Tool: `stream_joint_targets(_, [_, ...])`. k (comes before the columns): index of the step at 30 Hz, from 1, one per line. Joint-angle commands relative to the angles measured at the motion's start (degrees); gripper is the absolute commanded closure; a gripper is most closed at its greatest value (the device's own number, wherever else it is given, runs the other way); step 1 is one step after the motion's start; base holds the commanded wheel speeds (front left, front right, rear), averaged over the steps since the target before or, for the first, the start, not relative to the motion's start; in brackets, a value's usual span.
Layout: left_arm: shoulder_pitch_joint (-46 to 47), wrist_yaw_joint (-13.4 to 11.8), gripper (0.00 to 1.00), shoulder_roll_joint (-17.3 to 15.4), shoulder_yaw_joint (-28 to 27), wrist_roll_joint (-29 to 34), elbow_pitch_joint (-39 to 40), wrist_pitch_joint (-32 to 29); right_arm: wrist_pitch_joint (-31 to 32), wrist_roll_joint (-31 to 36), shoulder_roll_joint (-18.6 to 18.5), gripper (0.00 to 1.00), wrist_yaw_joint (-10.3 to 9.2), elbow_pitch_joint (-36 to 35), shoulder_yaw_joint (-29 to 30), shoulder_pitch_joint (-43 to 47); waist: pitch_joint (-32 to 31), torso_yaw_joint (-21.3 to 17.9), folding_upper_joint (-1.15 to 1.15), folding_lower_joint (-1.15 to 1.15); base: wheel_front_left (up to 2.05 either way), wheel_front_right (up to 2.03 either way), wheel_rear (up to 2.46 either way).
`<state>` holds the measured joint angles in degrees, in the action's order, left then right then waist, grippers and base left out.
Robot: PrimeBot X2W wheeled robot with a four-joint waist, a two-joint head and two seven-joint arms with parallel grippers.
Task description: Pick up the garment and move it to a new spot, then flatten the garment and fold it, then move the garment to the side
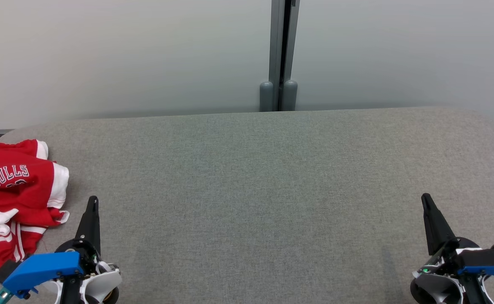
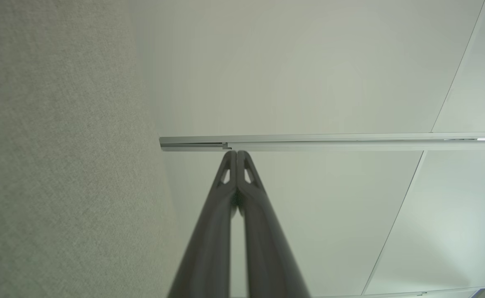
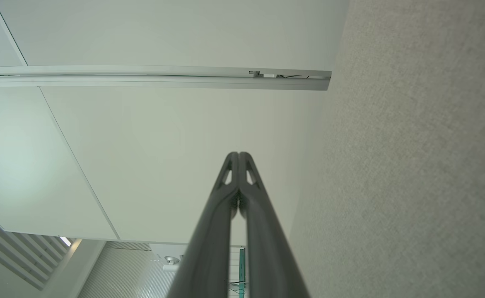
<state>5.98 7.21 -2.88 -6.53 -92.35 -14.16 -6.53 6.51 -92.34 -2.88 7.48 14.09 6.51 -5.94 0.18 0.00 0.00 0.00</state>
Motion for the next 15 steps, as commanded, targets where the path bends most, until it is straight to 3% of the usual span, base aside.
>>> stream_joint_targets(1, [0.6,0.6,1.00,0.0,0.0,-0.1,0.2,-0.2,0.2,-0.2,0.0,1.00,0.03,-0.1,0.1,-0.6,0.0,0.0,0.00,0.00,0.00,0.00,0.00])
stream_joint_targets(15, [0.6,0.6,1.00,0.0,0.0,-0.1,0.2,-0.2,0.2,-0.2,0.0,1.00,0.02,-0.1,0.1,-0.6,0.0,0.0,0.00,0.00,0.00,0.00,0.00])
